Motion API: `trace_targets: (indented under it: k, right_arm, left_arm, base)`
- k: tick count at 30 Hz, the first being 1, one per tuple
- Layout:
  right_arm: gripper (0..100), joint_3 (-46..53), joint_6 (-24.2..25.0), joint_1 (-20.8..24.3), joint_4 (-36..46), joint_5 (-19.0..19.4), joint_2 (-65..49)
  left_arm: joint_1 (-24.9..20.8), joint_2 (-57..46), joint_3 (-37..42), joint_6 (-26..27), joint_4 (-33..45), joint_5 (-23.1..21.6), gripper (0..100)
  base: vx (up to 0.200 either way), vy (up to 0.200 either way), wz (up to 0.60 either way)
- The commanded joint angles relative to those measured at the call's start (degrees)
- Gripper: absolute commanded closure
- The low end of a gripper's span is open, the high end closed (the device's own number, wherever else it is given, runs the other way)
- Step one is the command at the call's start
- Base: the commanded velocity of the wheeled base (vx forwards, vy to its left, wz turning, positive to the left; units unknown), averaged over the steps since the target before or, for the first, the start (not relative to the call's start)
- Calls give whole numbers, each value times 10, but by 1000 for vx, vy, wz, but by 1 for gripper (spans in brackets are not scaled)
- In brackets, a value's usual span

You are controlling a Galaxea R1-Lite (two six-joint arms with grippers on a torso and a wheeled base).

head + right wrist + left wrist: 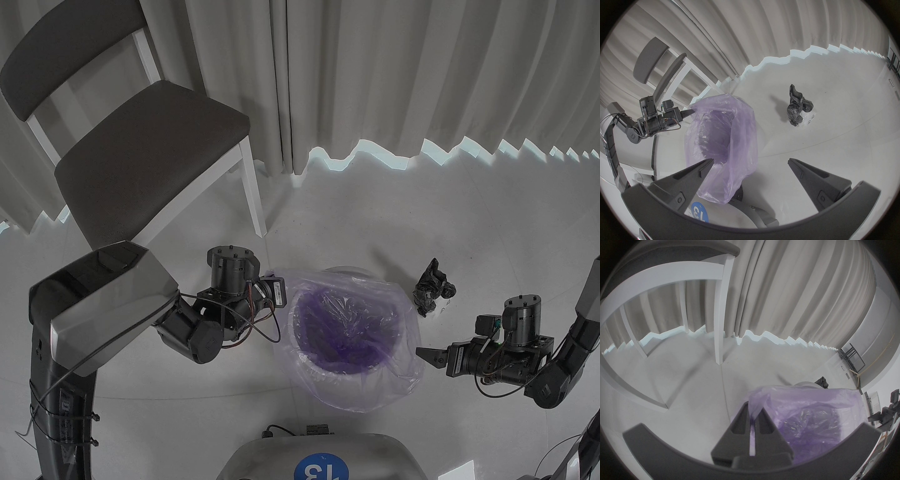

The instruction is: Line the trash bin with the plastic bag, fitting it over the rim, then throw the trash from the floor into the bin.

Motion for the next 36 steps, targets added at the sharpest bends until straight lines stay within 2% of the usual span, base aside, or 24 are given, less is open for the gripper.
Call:
trace_targets:
  k: [1, 16, 17, 25, 36]
  right_arm:
    - [0, 0, 0, 0, -1, 0, 1]
    - [0, 0, 0, 0, 0, 0, 1]
    - [0, 0, 0, 0, -1, 0, 1]
    - [0, 0, 0, 0, -1, 0, -1]
    - [0, 1, 0, 1, -1, 0, -3]
  left_arm:
    - [5, -13, -4, 2, 5, -1, 100]
    - [-4, -7, -2, 2, 6, -2, 100]
    - [-4, -7, -2, 2, 6, -2, 0]
    - [-9, -14, 4, 1, 7, 1, 0]
    - [4, -84, 94, -3, -10, 0, 0]
  base:
    - [0, 0, 0]
    - [0, 0, 0]
    - [0, 0, 0]
    - [0, 0, 0]
    - [0, 0, 0]
